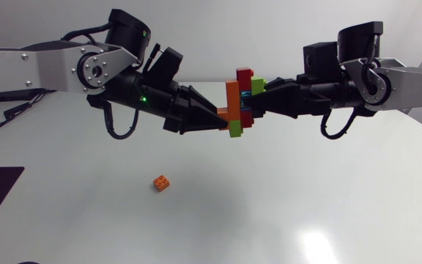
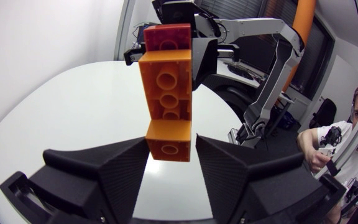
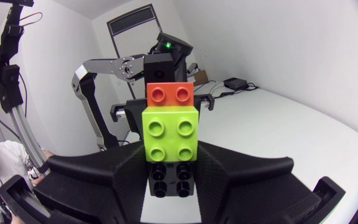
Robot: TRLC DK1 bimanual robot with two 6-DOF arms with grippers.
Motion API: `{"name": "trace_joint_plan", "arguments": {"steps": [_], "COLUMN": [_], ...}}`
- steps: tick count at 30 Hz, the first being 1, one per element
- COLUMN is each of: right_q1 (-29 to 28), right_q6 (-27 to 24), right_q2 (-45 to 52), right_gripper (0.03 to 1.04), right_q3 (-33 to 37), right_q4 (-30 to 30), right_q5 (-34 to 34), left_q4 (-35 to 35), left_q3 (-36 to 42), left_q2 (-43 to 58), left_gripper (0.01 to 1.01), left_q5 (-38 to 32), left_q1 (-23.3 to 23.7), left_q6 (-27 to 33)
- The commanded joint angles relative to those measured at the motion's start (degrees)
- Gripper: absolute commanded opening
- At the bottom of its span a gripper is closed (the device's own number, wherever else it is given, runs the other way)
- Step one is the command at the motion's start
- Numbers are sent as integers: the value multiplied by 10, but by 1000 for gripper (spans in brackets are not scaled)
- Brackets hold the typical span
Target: Separate the duplo bricks
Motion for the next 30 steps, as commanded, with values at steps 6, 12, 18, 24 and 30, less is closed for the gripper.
{"name": "trace_joint_plan", "arguments": {"steps": [6, 12, 18, 24, 30], "right_q1": [-8, -14, -17, -22, -37], "right_q6": [23, 30, 32, 31, 33], "right_q2": [-9, -3, 11, 4, -13], "right_gripper": [180, 180, 180, 180, 180], "right_q3": [-2, -4, -7, -8, -23], "right_q4": [9, 9, 16, 29, 59], "right_q5": [-25, -46, -62, -64, -54], "left_q4": [-6, -7, -7, -15, -51], "left_q3": [26, 26, 20, 18, 9], "left_q2": [13, 10, 2, -8, -16], "left_gripper": [407, 382, 375, 375, 375], "left_q5": [49, 77, 91, 89, 86], "left_q1": [7, 8, 6, 12, 29], "left_q6": [-35, -44, -42, -26, 16]}}
